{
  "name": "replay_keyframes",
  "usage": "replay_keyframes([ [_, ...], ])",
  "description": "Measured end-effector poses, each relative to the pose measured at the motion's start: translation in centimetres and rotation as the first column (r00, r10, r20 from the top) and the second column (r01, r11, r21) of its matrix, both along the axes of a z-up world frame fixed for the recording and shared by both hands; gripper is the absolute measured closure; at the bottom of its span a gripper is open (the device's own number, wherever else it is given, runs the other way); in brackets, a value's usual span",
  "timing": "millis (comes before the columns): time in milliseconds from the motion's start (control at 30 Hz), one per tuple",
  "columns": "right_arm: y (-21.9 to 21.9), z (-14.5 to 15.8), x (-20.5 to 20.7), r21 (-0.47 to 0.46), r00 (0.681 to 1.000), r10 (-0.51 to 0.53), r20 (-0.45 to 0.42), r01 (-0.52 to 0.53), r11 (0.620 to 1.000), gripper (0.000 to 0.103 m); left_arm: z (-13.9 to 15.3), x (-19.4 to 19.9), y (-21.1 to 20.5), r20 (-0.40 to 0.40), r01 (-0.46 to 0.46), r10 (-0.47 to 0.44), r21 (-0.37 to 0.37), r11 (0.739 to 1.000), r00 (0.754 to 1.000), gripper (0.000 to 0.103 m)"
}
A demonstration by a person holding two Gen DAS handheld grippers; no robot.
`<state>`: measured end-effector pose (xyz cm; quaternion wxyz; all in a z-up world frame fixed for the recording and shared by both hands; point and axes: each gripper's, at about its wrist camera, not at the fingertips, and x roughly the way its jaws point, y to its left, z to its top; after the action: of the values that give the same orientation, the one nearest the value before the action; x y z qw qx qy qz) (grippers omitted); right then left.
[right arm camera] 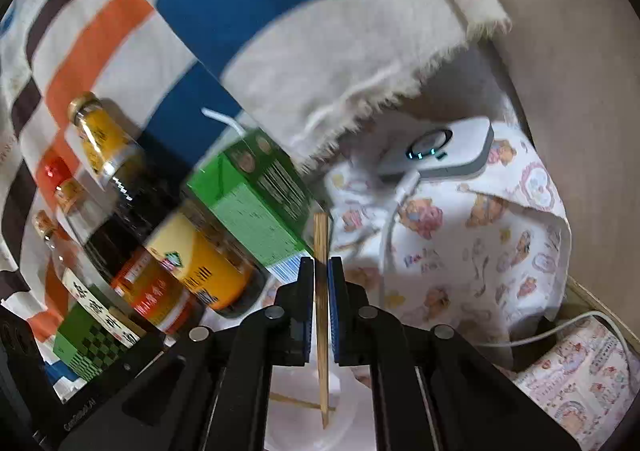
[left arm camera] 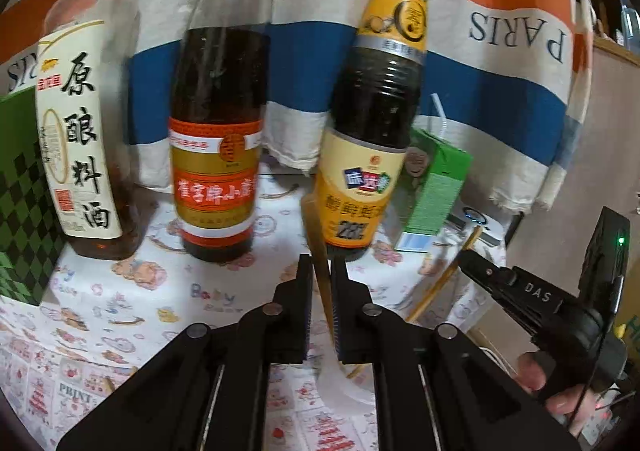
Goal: Organize utensils
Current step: 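Lower the chopsticks into the cup and open both tools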
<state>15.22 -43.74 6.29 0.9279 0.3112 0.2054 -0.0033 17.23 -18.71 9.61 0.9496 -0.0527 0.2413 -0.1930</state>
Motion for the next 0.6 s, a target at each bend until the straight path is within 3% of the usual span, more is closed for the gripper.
replay_keyframes([
  [67, -0.3, -0.2, 0.4, 0.006, 0.999, 0.005, -0.044, -0.004, 1.0, 0.089, 0.2, -0.3, 0.2, 0.017, -0.004, 0.004, -0.003, 1.0, 1.0, 0.09],
  [100, -0.5, -0.1, 0.5, 0.0, 0.998, 0.005, -0.063, -0.005, 1.0, 0.076, 0.3, -0.6, 0.4, 0.027, -0.007, 0.007, 0.0, 1.0, 1.0, 0.08],
  [133, -0.5, 0.0, 0.6, -0.015, 0.997, 0.01, -0.078, -0.011, 1.0, 0.07, 0.5, -1.0, 0.6, 0.045, -0.013, 0.013, 0.008, 1.0, 0.999, 0.066],
  [167, -0.4, 0.2, 0.5, -0.035, 0.997, 0.011, -0.079, -0.014, 0.999, 0.06, 0.8, -1.3, 0.6, 0.064, -0.023, 0.021, 0.021, 1.0, 0.998, 0.06],
  [267, 0.1, 1.2, 0.4, -0.102, 0.995, 0.0, -0.101, -0.01, 0.995, 0.041, 1.9, -2.5, 0.9, 0.122, -0.038, 0.031, 0.059, 0.998, 0.992, 0.05],
  [333, 0.4, 1.9, 0.1, -0.106, 0.995, 0.011, -0.098, -0.021, 0.994, 0.039, 2.7, -3.8, 1.5, 0.169, -0.061, 0.048, 0.072, 0.996, 0.984, 0.032],
  [400, 1.0, 3.0, -0.5, -0.128, 0.997, 0.02, -0.077, -0.03, 0.991, 0.033, 3.4, -5.2, 2.0, 0.231, -0.084, 0.064, 0.077, 0.994, 0.971, 0.023],
  [600, 3.8, 6.1, -2.8, -0.226, 0.995, 0.094, 0.009, -0.09, 0.97, 0.023, 4.6, -10.0, 4.8, 0.356, -0.162, 0.111, 0.119, 0.98, 0.928, 0.005],
])
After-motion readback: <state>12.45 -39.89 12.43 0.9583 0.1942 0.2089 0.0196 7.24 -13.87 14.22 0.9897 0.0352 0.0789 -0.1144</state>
